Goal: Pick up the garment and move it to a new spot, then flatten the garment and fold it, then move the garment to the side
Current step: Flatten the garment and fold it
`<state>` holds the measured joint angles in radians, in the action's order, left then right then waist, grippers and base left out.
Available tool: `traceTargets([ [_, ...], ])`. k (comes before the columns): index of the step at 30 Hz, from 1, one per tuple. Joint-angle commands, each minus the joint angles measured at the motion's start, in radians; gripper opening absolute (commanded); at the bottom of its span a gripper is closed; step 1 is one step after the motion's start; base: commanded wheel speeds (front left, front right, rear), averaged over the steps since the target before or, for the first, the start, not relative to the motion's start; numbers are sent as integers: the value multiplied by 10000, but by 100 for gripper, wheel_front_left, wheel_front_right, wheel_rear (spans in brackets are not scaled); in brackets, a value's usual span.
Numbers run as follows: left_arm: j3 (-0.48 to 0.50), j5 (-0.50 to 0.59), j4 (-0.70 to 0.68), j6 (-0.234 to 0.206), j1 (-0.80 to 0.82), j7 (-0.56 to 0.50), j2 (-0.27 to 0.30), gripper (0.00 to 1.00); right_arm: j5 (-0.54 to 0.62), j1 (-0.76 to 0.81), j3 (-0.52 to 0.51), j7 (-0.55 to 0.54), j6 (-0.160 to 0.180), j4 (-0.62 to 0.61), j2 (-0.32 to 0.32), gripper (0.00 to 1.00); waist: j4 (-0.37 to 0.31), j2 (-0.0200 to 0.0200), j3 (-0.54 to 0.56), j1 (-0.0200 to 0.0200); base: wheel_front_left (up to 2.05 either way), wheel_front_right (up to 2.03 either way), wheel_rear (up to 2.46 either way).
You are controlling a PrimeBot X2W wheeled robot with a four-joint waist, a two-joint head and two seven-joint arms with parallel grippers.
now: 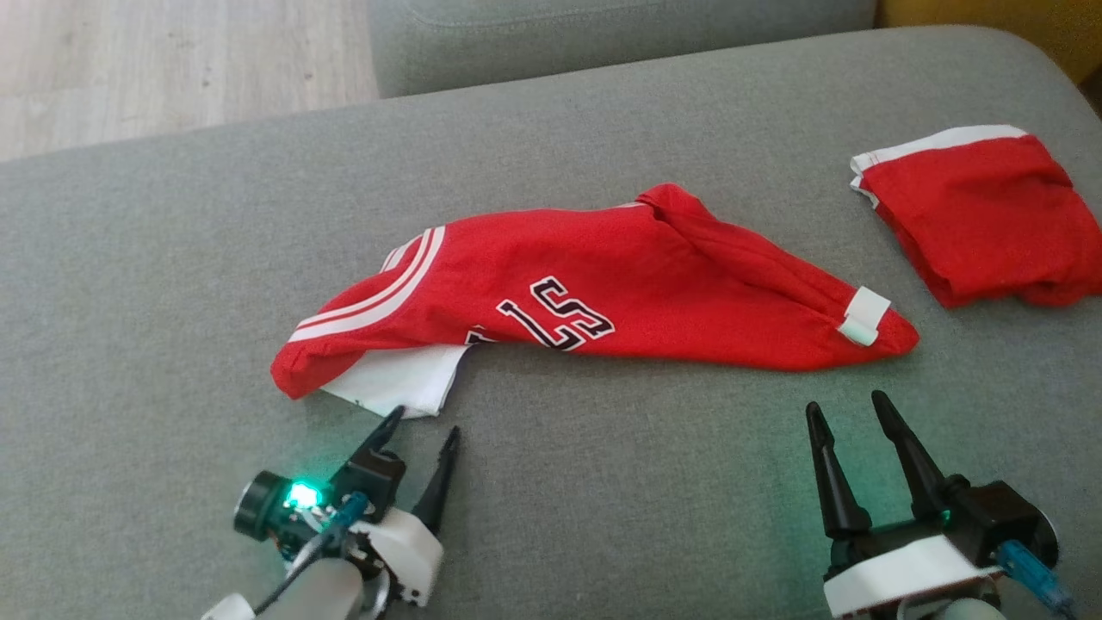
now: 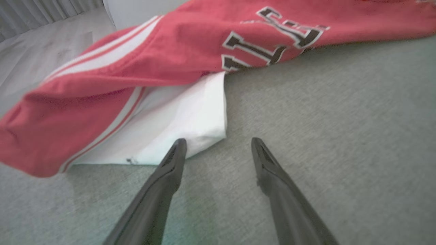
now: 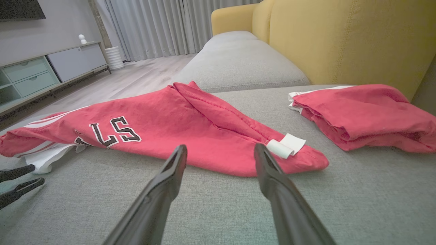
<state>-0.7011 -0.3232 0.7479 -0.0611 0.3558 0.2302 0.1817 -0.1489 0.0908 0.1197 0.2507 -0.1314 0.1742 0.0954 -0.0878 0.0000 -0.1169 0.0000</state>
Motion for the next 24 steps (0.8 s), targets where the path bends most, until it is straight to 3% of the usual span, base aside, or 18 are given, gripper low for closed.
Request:
traceTargets([
  [1, 300, 57, 159, 42, 516, 130, 107, 100, -62, -432, 207, 111, 7, -305, 183, 100, -60, 0, -92, 0, 0, 0, 0],
  [6, 329, 17, 890, 182, 886, 194, 56, 100, -79, -496, 199, 111, 7, -308, 186, 100, -103, 0, -206, 0, 0, 0, 0],
  [7, 331, 14, 1021, 223, 971, 213, 40, 86, -86, -507, 192, 111, 7, -311, 185, 100, -103, 0, -232, 0, 0, 0, 0],
  [8, 329, 26, 1117, 250, 1051, 234, 20, 43, -92, -518, 182, 111, 7, -313, 183, 100, -99, 0, -255, 0, 0, 0, 0],
  [9, 315, 43, 1191, 294, 1119, 253, -4, 9, -95, -528, 170, 111, 7, -312, 185, 100, -90, 0, -273, 0, 0, 0, 0],
  [10, 292, 65, 1246, 347, 1176, 269, -32, 0, -96, -533, 157, 111, 7, -309, 191, 100, -75, 0, -279, 0, 0, 0, 0],
  [16, 350, 167, 889, 530, 1256, 309, -56, 0, -71, -440, 57, 111, 7, -279, 205, 100, 90, 0, -145, 0, 0, 0, 0],
  [24, 1807, -106, -3615, 364, 715, 314, 1069, 0, -33, -206, -155, 111, 7, -295, 165, 100, 466, 0, 157, 0, 0, 0, 0],
])
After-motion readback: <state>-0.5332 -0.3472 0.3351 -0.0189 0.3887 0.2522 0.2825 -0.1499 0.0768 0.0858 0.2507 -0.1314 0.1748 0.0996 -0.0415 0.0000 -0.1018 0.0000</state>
